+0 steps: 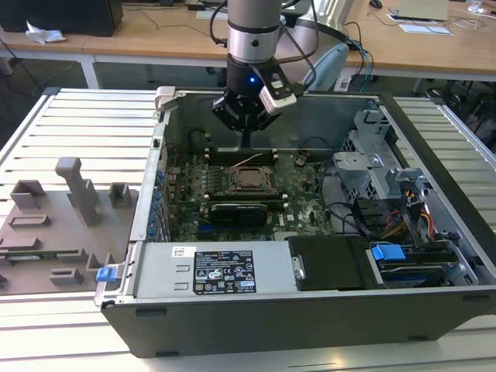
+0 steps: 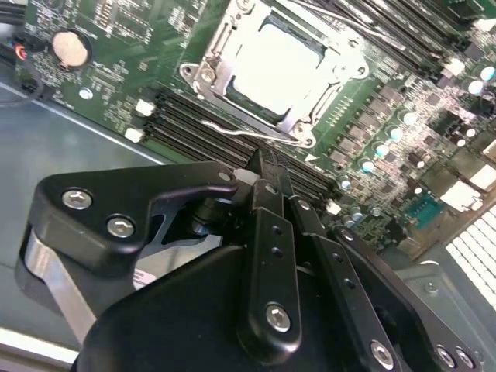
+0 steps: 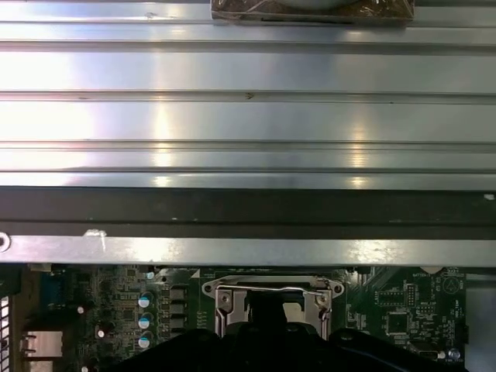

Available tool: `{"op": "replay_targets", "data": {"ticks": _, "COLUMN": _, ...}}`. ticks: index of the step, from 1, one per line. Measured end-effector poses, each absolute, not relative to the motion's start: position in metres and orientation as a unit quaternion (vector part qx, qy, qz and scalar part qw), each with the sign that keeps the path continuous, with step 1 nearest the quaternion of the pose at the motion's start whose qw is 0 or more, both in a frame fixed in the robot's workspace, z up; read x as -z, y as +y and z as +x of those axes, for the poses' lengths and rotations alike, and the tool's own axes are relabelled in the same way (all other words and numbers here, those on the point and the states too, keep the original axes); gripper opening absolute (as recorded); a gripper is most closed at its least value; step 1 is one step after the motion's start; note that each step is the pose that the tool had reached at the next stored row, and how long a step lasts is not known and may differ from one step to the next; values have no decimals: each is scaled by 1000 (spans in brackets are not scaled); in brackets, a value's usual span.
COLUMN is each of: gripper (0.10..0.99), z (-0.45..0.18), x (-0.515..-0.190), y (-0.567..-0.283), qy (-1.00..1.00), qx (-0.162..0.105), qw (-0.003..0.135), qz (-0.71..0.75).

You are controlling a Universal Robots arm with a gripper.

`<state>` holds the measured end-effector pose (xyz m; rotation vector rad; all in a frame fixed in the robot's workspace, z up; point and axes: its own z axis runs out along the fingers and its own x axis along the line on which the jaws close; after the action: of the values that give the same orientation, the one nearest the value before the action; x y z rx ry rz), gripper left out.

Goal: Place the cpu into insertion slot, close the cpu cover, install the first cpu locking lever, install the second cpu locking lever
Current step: 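Install the first cpu locking lever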

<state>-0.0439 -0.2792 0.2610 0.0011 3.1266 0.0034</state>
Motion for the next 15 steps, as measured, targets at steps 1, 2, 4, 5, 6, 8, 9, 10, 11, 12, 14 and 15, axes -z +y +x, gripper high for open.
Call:
{"op": "replay_targets", "data": {"ticks": 1, "gripper": 106, "z": -44, "x": -261, "y": -279, "qy": 1000, "qx": -1, "qw": 8, "qz": 0}}
{"op": "replay_targets", "data": {"ticks": 2, "gripper": 106, "z": -44, "x": -261, "y": -279, "qy": 1000, "qx": -1, "qw": 8, "qz": 0}}
{"op": "replay_targets", "data": {"ticks": 4, "gripper": 106, "z": -43, "x": -261, "y": -279, "qy": 1000, "qx": -1, "qw": 8, "qz": 0}}
{"op": "replay_targets", "data": {"ticks": 5, "gripper": 106, "z": -43, "x": -261, "y": -279, "qy": 1000, "qx": -1, "qw": 8, "qz": 0}}
{"op": "replay_targets", "data": {"ticks": 6, "gripper": 106, "z": -43, "x": -261, "y": -280, "qy": 1000, "qx": -1, "qw": 8, "qz": 0}}
{"op": "replay_targets", "data": {"ticks": 8, "gripper": 106, "z": -43, "x": -258, "y": -281, "qy": 1000, "qx": -3, "qw": 8, "qz": 0}}
{"op": "replay_targets", "data": {"ticks": 9, "gripper": 106, "z": -43, "x": -256, "y": -281, "qy": 1000, "qx": -3, "qw": 8, "qz": 0}}
{"op": "replay_targets", "data": {"ticks": 10, "gripper": 106, "z": -43, "x": -255, "y": -281, "qy": 1000, "qx": -4, "qw": 8, "qz": 0}}
{"op": "replay_targets", "data": {"ticks": 11, "gripper": 106, "z": -43, "x": -255, "y": -281, "qy": 1000, "qx": -3, "qw": 8, "qz": 0}}
{"op": "replay_targets", "data": {"ticks": 12, "gripper": 106, "z": -43, "x": -254, "y": -281, "qy": 1000, "qx": -3, "qw": 8, "qz": 0}}
{"op": "replay_targets", "data": {"ticks": 14, "gripper": 106, "z": -43, "x": -254, "y": -281, "qy": 1000, "qx": -3, "qw": 8, "qz": 0}}
{"op": "replay_targets", "data": {"ticks": 15, "gripper": 106, "z": -43, "x": -253, "y": -281, "qy": 1000, "qx": -3, "qw": 7, "qz": 0}}
